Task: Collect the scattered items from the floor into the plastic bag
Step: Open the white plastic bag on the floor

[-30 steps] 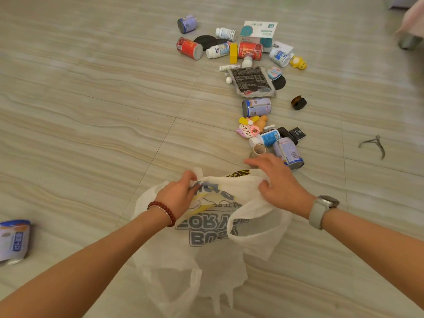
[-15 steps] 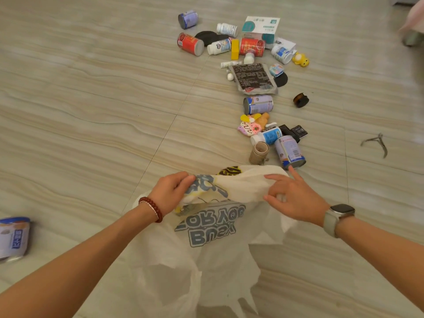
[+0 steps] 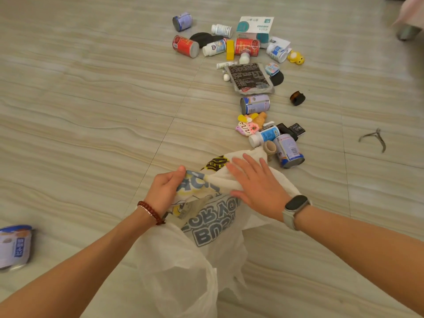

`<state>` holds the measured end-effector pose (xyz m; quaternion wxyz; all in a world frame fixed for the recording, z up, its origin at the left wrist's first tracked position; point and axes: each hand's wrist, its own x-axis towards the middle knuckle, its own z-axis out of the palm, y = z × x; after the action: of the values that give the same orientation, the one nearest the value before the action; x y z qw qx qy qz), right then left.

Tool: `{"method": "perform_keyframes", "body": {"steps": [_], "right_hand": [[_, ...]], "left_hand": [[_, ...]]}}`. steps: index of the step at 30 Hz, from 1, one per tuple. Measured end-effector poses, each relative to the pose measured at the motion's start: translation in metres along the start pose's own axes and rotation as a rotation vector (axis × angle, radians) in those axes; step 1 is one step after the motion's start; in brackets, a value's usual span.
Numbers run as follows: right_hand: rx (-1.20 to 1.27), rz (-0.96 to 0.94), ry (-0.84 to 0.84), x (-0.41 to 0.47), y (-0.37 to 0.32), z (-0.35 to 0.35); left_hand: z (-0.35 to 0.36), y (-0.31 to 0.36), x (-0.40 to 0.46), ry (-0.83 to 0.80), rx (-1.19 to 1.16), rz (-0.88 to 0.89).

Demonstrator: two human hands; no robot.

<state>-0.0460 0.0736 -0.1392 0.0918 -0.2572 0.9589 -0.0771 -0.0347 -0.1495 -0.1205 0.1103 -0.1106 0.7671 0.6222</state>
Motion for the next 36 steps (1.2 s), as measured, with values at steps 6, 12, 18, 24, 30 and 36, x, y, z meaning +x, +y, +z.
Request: {"method": "perform_keyframes", "body": {"steps": [6, 12, 18, 24, 30, 36], "right_hand": [[0.711, 0.242, 0.061, 0.000, -0.004, -0.002], [1.042, 0.385, 0.088, 0.003, -0.014, -0.011], [1.047, 0.354, 0.075, 0.000, -0.018, -0.015], [-0.006, 0.068, 0.117, -0.014, -0.015, -0.005], [-0.178, -0.498, 0.101, -0.020, -0.020, 0.011], [-0.176, -0.425, -0.388, -0.041, 0.017, 0.038]], "left_hand": [[-0.014, -0.010, -0.003, 0.198, 0.701, 0.259], [-0.010, -0.025, -0.005, 0.072, 0.926, 0.699], [0.008, -0.019, -0.003, -0.023, 1.048, 0.758], [0.023, -0.013, -0.005, -0.017, 0.512, 0.114], [0.015, -0.012, 0.009, 0.269, 0.397, -0.010], [-0.002, -0.009, 0.016, 0.450, 0.480, -0.021]]}}
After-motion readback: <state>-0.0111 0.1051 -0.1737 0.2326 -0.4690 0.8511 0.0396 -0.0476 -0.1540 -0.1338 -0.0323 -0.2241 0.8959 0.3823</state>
